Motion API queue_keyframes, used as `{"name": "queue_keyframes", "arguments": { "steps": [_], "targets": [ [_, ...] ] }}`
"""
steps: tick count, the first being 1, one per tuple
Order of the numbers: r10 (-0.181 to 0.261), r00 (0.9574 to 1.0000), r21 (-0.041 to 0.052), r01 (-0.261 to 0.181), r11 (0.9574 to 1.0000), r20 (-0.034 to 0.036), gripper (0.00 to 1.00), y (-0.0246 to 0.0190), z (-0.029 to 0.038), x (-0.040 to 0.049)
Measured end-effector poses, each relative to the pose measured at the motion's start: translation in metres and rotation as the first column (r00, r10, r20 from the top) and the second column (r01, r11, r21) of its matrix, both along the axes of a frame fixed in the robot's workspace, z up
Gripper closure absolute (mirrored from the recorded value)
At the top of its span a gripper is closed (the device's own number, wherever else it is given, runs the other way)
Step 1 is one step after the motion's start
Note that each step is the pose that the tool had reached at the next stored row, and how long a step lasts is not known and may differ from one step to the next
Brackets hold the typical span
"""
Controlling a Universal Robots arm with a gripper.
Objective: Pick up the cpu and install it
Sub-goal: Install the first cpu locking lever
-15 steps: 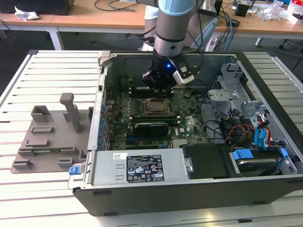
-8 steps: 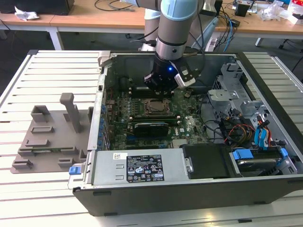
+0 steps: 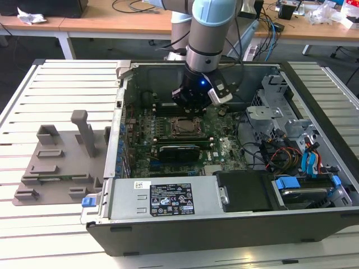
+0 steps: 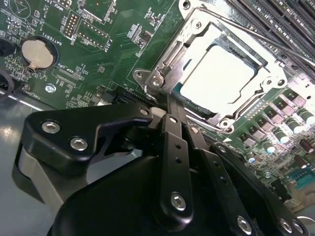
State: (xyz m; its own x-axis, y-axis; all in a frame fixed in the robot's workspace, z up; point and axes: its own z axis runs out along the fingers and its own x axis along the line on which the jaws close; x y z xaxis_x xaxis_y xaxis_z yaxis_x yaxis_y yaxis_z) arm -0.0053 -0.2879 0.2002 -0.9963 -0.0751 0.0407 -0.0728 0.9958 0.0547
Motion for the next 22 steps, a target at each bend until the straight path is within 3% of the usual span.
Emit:
{"name": "queue_keyframes", "arguments": {
  "steps": [2, 6, 8, 15, 17, 20, 22],
  "targets": [
    [0.0, 1.0, 0.0042, 0.0, 1.0, 0.004, 0.89, 0.0011, 0.0025, 0.0009],
    [0.0, 1.0, 0.0027, 0.0, 1.0, 0.0019, 0.89, -0.0009, 0.0089, 0.0006],
    [0.0, 1.0, 0.0027, 0.0, 1.0, 0.002, 0.89, -0.0043, 0.0095, 0.0006],
    [0.0, 1.0, 0.0026, 0.0, 1.0, 0.0023, 0.89, -0.0269, 0.0096, 0.0004],
    [0.0, 1.0, 0.0026, 0.0, 1.0, 0.0026, 0.89, -0.03, 0.0104, 0.0004],
    [0.0, 1.0, 0.0024, 0.0, 1.0, 0.0035, 0.89, -0.0336, 0.0183, 0.0003],
    [0.0, 1.0, 0.0026, 0.0, 1.0, 0.0037, 0.89, -0.0339, 0.0282, 0.0004]
  ]
}}
